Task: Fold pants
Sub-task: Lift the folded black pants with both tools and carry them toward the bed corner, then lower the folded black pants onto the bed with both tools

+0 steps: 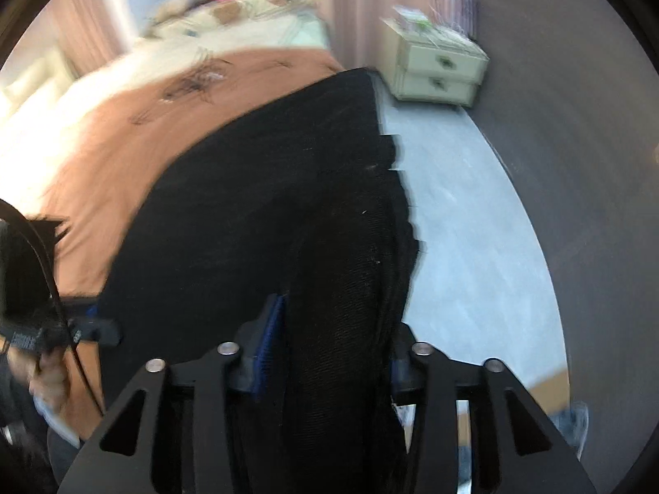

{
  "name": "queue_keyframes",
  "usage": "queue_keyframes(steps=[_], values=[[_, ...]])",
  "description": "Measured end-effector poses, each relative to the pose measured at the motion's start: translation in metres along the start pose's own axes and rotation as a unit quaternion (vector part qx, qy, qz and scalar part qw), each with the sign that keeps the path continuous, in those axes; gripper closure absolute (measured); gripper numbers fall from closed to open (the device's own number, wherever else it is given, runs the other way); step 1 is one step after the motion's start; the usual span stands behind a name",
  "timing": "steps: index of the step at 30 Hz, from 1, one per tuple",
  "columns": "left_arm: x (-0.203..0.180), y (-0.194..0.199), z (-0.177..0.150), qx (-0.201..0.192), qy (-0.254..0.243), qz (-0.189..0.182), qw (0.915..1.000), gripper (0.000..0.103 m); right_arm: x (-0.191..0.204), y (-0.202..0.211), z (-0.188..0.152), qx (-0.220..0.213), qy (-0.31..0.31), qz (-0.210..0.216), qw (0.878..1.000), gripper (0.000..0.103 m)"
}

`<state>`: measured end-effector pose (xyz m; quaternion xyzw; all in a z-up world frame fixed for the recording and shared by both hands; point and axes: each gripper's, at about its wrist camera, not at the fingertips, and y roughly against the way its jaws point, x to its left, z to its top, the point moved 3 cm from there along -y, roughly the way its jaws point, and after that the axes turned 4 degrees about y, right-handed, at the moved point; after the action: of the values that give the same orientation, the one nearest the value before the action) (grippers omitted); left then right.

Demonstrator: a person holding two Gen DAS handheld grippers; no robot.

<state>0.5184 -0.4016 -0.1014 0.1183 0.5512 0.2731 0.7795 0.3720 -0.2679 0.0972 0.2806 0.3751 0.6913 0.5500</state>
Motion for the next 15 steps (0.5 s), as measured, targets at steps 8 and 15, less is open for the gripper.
queue_keyframes(steps=[8,15], values=[[0.005,0.051,-0.011,-0.018,-0.008,0.018,0.9996,0.058,0.015,0.047,-0.015,-0.047,-0.018,-0.111,0.992,0.052],[0.000,0.070,-0.011,-0.033,-0.007,0.049,0.9982,0.058,0.040,0.093,-0.030,-0.089,-0.041,-0.052,0.994,0.066]])
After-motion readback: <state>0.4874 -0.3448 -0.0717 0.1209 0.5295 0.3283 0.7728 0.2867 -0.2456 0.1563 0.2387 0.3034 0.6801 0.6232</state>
